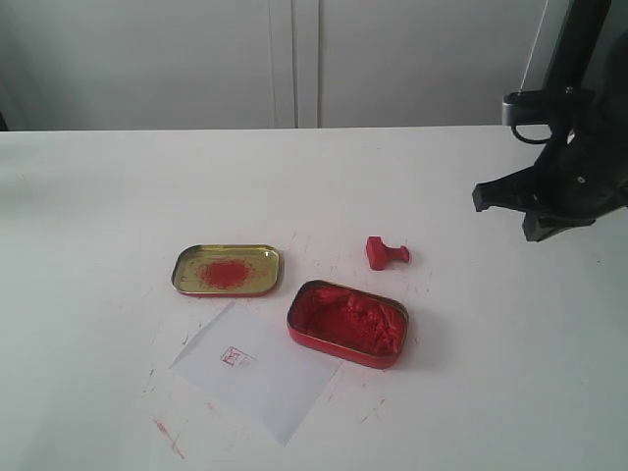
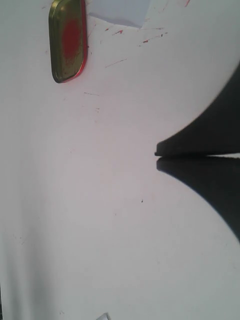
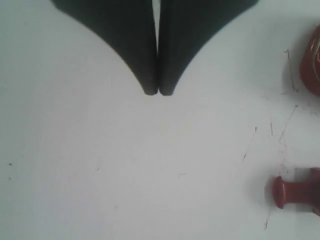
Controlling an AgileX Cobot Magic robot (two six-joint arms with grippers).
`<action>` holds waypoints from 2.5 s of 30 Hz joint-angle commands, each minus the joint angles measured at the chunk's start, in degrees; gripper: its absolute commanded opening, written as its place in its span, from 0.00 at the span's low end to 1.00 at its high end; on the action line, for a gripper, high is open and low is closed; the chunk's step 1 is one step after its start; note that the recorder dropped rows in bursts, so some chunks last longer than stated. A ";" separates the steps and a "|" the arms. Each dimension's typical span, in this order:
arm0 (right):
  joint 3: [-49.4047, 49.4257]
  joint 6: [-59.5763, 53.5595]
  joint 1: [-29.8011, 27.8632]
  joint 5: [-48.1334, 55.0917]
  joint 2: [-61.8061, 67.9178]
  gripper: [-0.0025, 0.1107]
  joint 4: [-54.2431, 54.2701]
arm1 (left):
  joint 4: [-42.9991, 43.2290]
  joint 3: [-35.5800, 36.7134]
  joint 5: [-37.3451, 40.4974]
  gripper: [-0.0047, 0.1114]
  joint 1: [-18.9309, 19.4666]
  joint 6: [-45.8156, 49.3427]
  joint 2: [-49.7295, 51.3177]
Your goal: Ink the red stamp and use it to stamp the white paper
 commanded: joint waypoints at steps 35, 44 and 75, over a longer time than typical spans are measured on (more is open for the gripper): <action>31.59 3.66 -0.29 8.48 -72.42 0.02 -0.70 | -0.57 0.26 -0.07 0.04 0.22 -0.07 -0.27; 37.05 3.66 -0.29 2.99 -82.00 0.02 -0.70 | -0.57 0.26 -0.07 0.04 0.22 -0.07 -0.27; 46.25 3.66 -0.29 -14.21 -82.85 0.02 -1.16 | -0.57 0.26 -0.07 0.04 0.22 -0.07 -0.27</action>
